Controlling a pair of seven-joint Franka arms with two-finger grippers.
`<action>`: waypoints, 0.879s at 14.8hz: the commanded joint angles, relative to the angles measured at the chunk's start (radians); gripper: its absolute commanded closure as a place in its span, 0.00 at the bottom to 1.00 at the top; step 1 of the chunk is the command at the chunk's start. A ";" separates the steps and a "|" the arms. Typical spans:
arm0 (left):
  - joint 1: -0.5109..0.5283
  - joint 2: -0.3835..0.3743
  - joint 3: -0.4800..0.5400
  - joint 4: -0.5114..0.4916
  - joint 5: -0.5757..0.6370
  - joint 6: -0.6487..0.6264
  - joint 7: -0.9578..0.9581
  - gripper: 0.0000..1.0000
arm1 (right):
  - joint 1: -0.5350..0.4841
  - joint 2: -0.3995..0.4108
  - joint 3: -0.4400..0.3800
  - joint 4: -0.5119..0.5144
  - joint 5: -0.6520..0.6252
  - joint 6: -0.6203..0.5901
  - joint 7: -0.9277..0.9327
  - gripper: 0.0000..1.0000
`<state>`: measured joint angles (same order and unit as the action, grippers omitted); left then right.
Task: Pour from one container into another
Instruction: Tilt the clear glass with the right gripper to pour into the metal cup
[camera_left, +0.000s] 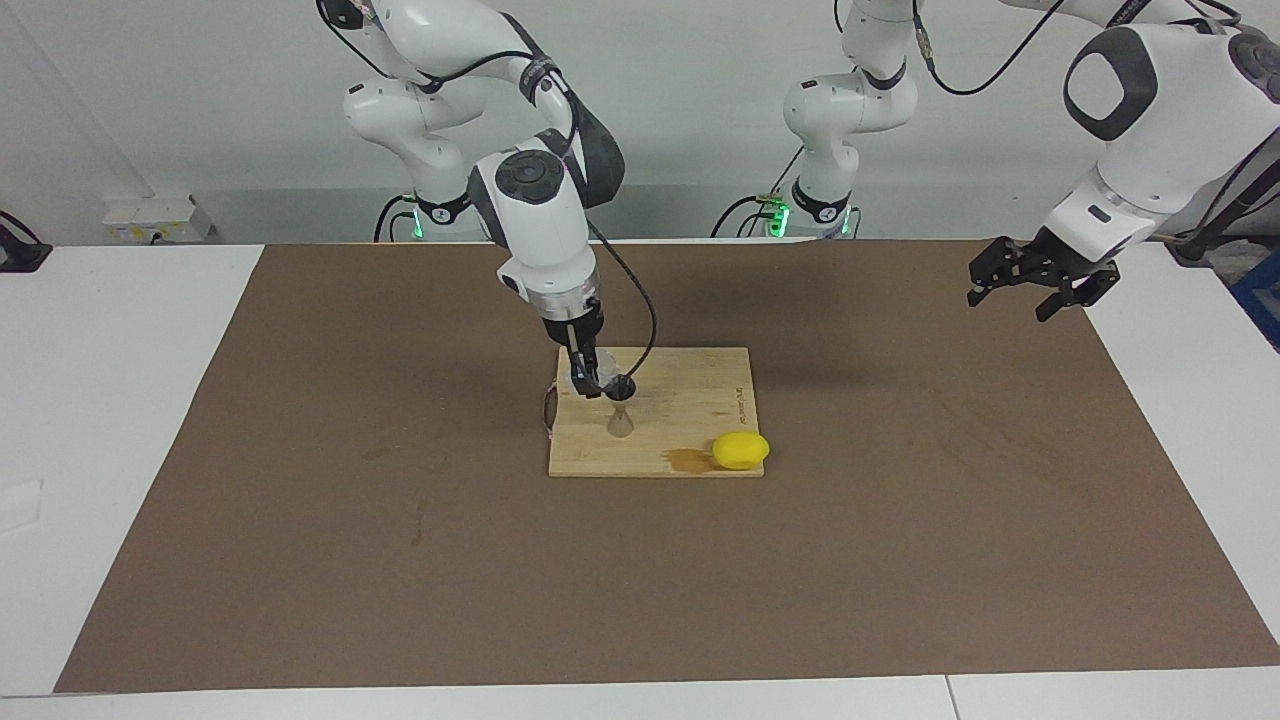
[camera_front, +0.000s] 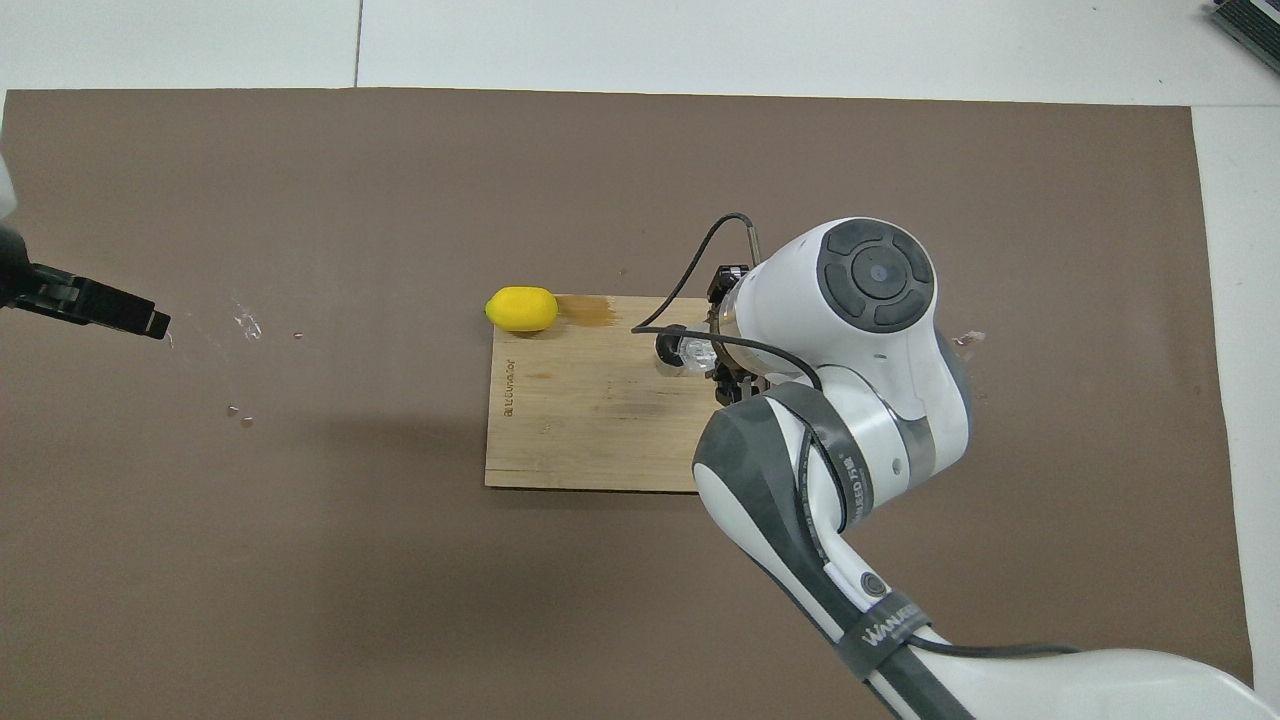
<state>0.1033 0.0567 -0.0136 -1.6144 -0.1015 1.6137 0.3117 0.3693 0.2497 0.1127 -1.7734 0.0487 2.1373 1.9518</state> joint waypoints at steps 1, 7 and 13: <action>0.050 -0.049 -0.005 -0.016 0.016 -0.018 -0.022 0.00 | 0.011 0.020 -0.001 0.035 -0.073 -0.026 0.035 1.00; -0.031 -0.021 0.000 0.079 0.077 -0.106 -0.082 0.00 | 0.036 0.045 -0.001 0.123 -0.154 -0.102 0.052 1.00; -0.123 0.040 0.113 0.199 0.080 -0.180 -0.117 0.00 | 0.062 0.045 0.001 0.123 -0.239 -0.106 0.052 1.00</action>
<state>0.0213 0.0660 0.0576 -1.4704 -0.0265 1.4619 0.2306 0.4128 0.2771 0.1124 -1.6830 -0.1322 2.0560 1.9641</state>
